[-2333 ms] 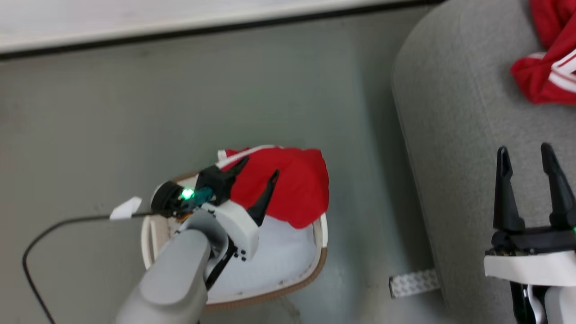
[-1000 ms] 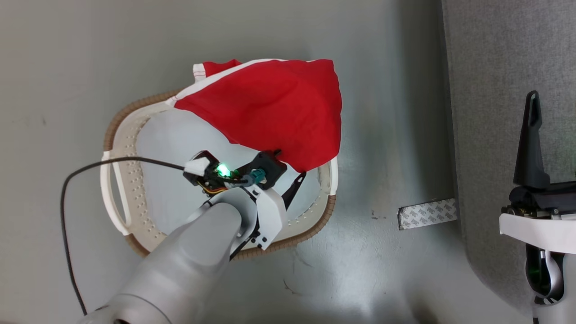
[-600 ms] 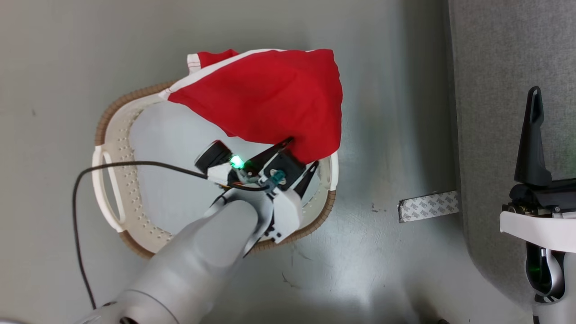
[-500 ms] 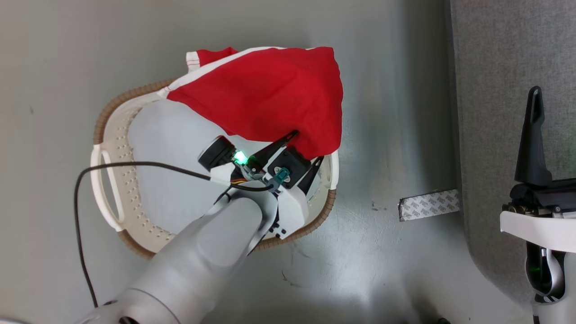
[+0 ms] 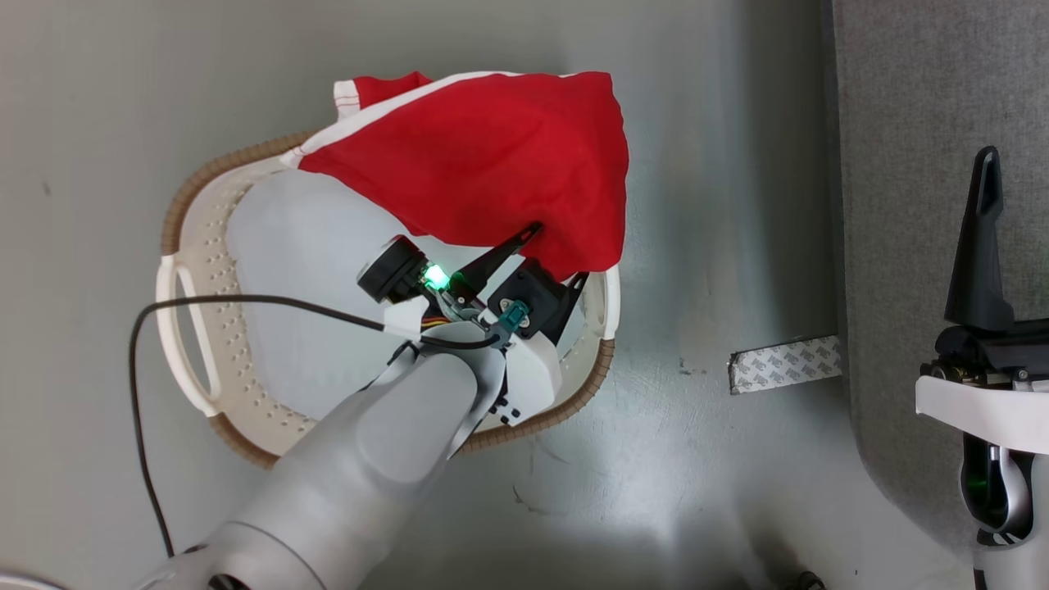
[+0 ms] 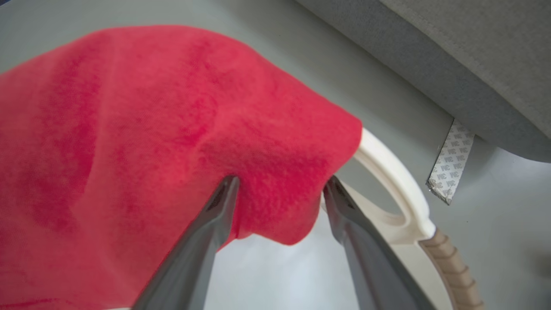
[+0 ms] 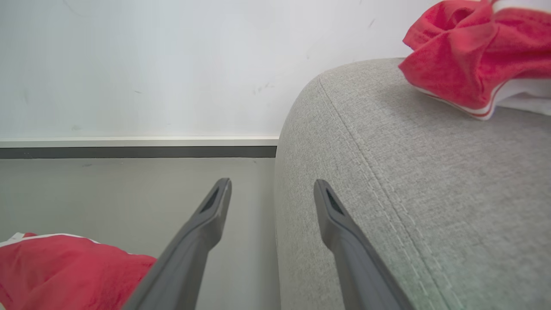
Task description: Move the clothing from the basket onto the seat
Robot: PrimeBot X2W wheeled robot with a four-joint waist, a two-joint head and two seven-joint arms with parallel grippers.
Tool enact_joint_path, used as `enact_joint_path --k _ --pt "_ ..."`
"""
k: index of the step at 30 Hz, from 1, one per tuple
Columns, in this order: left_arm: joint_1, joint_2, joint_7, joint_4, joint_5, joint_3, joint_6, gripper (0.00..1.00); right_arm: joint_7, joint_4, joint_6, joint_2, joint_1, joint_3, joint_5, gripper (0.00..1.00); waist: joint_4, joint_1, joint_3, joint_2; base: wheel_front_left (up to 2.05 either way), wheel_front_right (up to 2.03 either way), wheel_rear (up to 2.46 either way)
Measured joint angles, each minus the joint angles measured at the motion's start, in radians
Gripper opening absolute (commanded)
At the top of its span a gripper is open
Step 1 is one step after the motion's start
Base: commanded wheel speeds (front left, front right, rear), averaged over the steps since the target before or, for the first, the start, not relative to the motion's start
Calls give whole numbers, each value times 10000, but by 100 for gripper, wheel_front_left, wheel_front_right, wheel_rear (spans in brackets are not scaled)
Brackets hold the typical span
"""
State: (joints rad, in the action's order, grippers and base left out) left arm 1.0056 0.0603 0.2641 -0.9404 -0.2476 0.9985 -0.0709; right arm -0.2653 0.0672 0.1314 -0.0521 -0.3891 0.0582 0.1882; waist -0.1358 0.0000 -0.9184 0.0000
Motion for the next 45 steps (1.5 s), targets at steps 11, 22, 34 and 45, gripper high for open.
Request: enact_joint_path --k 11,22,34,45 --pt "114 -31 0 115 192 -165 69 36 -2 127 0 6 14 67 -31 100 -25 0 -134 0 0 0 0" --pt "134 -69 0 203 328 -374 102 0 -2 117 0 21 18 146 -33 100 -13 0 -163 0 0 0 0" --pt "-1369 198 0 1267 -209 -1643 -8 0 6 -757 2 25 286 161 -42 100 422 0 1493 1 0 0 0" --pt "-3079 347 0 2125 -846 -2817 84 0 6 -1636 2 27 1392 180 65 100 735 -1 4272 1 0 0 0"
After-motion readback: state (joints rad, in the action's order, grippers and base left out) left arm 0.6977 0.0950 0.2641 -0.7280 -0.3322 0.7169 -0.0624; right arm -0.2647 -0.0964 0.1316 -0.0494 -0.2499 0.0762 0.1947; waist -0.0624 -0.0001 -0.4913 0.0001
